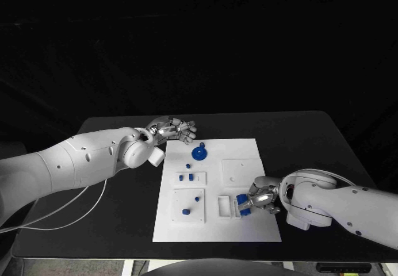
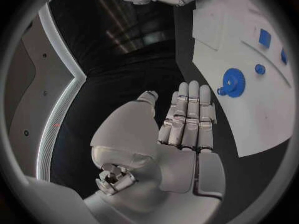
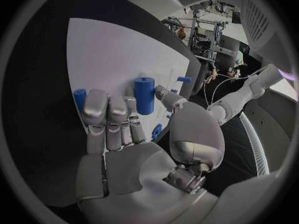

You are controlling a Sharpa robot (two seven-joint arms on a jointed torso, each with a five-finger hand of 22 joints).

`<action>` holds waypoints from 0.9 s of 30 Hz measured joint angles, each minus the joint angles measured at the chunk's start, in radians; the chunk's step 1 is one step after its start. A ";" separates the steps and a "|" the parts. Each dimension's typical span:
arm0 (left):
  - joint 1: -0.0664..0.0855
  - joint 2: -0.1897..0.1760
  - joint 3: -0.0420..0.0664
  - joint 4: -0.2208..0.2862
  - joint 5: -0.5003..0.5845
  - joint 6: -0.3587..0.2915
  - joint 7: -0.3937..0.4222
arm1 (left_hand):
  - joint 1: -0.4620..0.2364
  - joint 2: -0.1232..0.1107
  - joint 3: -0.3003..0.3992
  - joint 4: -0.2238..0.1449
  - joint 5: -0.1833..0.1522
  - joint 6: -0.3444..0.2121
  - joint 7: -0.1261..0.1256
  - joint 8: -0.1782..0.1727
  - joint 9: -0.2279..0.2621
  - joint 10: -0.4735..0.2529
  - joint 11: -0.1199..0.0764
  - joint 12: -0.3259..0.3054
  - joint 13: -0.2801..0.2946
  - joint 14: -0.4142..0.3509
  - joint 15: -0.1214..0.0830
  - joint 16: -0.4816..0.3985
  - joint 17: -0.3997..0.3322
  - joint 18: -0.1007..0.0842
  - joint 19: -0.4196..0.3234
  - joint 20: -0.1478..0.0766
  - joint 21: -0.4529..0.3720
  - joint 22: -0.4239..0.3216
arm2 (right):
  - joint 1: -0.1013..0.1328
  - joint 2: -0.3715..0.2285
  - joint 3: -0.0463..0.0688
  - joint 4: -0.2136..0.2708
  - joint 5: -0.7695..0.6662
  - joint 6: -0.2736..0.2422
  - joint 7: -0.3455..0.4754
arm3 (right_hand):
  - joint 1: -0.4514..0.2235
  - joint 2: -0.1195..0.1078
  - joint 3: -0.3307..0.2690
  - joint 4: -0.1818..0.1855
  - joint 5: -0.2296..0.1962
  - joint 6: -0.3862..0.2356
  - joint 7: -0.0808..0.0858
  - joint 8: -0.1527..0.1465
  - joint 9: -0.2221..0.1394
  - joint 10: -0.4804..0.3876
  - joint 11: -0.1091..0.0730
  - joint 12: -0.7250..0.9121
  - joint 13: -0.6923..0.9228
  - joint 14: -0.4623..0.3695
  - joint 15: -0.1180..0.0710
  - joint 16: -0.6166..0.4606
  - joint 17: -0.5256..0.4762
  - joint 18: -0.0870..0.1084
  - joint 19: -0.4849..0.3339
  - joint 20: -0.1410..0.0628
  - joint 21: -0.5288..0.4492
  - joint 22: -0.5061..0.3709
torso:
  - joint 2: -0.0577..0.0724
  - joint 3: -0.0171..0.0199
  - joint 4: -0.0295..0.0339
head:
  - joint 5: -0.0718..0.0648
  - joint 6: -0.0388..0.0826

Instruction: Assemble the parts on the task board

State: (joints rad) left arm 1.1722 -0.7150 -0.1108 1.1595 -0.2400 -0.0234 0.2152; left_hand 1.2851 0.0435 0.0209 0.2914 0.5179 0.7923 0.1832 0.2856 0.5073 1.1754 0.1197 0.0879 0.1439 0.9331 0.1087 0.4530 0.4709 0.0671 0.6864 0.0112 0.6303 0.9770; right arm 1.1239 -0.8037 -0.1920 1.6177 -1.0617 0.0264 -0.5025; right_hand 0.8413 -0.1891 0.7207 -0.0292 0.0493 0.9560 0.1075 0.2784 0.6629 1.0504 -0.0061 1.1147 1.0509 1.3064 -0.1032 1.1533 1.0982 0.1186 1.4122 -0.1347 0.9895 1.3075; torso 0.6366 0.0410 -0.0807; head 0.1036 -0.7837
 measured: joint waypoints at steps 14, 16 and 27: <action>0.000 -0.002 0.000 0.000 0.000 0.004 -0.003 | -0.004 -0.004 0.003 -0.003 0.000 0.000 0.000 0.000 0.000 0.000 0.000 0.000 0.000 0.000 0.000 0.000 0.000 0.007 0.000 0.000 0.000 0.001 | 0.002 -0.037 -0.004 0.038 0.118 -0.063 -0.001 | -0.034 0.051 0.006 -0.079 0.009 0.048 -0.012 -0.002 -0.024 0.022 -0.008 -0.005 0.004 0.009 -0.006 0.000 0.004 0.006 -0.001 0.019 0.012 0.000 | 0.000 -0.0005 -0.0001 | 0.002 0.001; 0.000 -0.002 0.000 0.000 0.000 0.004 -0.003 | -0.004 -0.004 0.006 0.000 0.000 0.000 0.000 0.000 -0.001 0.000 0.000 0.000 0.000 0.000 0.000 0.000 0.001 0.007 0.000 0.000 0.000 0.001 | 0.011 -0.040 -0.004 0.042 0.129 -0.069 -0.001 | -0.034 0.051 0.007 -0.084 0.009 0.049 -0.011 -0.002 -0.024 0.022 -0.008 -0.005 0.004 0.011 -0.007 0.000 0.004 0.006 -0.001 0.019 0.012 0.000 | 0.000 -0.0002 -0.0001 | 0.003 0.001; 0.000 -0.003 0.000 0.000 0.000 0.005 -0.004 | -0.008 0.000 0.006 0.000 0.000 0.001 0.001 0.000 -0.001 0.000 0.000 0.000 0.000 0.000 0.000 -0.004 0.001 0.007 0.000 0.000 0.000 0.001 | 0.025 -0.027 -0.003 0.061 0.178 -0.087 -0.001 | -0.042 0.043 0.004 -0.087 0.009 0.053 -0.014 0.000 -0.022 0.022 -0.008 -0.008 0.007 0.010 -0.011 0.000 0.005 0.006 -0.001 0.019 0.012 0.000 | 0.000 -0.0004 0.0002 | 0.012 0.003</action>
State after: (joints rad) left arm 1.1722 -0.7177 -0.1108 1.1594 -0.2397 -0.0188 0.2108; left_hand 1.2774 0.0435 0.0265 0.2914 0.5179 0.7928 0.1837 0.2856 0.5066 1.1754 0.1197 0.0879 0.1441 0.9334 0.1083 0.4489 0.4716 0.0736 0.6864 0.0112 0.6303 0.9777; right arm 1.1488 -0.8306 -0.1946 1.6783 -0.8838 -0.0607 -0.5035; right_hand 0.7989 -0.1461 0.7248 -0.1162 0.0585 1.0088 0.0938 0.2787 0.6406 1.0724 -0.0141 1.1067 1.0576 1.3168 -0.1142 1.1532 1.1030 0.1247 1.4115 -0.1157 1.0015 1.3073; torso 0.6369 0.0407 -0.0805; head 0.1152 -0.7805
